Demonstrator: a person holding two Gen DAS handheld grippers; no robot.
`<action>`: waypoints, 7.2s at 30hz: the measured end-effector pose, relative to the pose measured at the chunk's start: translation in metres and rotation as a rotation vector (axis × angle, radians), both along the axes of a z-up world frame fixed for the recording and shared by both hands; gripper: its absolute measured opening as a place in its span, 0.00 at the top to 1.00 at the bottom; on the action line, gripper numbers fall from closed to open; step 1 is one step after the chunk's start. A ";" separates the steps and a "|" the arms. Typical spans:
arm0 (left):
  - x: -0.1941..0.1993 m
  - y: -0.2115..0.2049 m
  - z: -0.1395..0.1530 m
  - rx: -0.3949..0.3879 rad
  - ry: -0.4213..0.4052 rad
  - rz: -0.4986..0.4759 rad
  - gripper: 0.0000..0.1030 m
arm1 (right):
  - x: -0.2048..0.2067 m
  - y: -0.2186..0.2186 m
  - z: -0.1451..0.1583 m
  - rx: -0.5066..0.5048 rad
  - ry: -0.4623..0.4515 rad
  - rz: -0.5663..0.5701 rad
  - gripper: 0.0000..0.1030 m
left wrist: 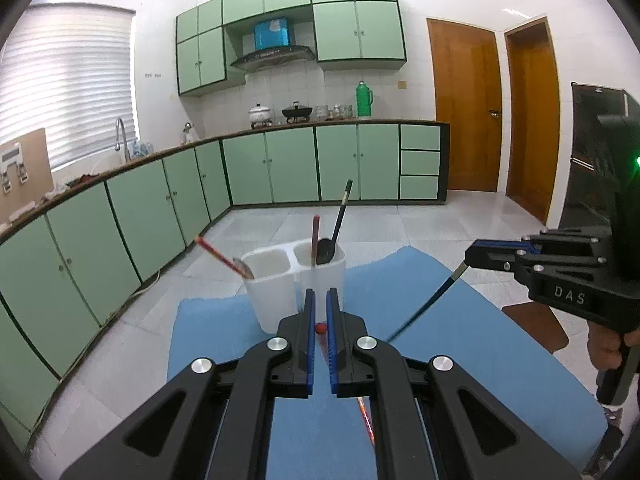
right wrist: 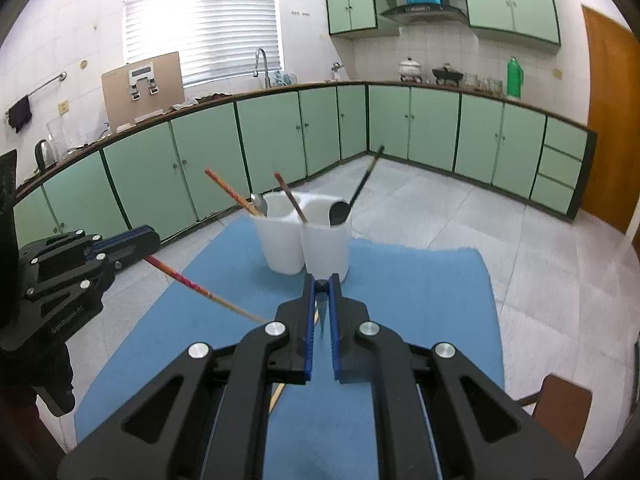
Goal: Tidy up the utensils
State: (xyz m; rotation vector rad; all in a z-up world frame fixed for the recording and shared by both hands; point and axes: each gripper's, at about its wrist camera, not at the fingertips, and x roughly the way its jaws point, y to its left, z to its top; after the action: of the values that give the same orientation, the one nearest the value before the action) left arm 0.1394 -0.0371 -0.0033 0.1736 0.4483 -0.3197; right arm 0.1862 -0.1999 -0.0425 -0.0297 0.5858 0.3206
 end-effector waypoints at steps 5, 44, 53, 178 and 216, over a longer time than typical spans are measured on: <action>0.006 -0.005 0.007 0.021 -0.021 -0.025 0.95 | 0.008 0.001 0.016 -0.012 -0.005 0.021 0.94; 0.171 0.007 0.113 -0.048 -0.284 0.057 0.95 | 0.174 0.015 0.117 0.061 -0.176 0.023 0.94; 0.211 0.016 0.056 -0.072 -0.158 0.074 0.95 | 0.200 0.033 0.077 0.055 -0.106 0.054 0.94; -0.003 -0.019 -0.184 0.012 0.418 0.064 0.95 | -0.019 0.010 -0.177 -0.075 0.284 -0.197 0.93; -0.013 0.000 -0.018 -0.092 0.054 0.011 0.95 | -0.023 0.000 -0.019 0.022 0.013 -0.073 0.94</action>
State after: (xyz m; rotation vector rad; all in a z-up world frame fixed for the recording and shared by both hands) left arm 0.1268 -0.0371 -0.0209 0.0724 0.4868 -0.3341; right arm 0.1633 -0.1995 -0.0613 0.0153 0.5949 0.2568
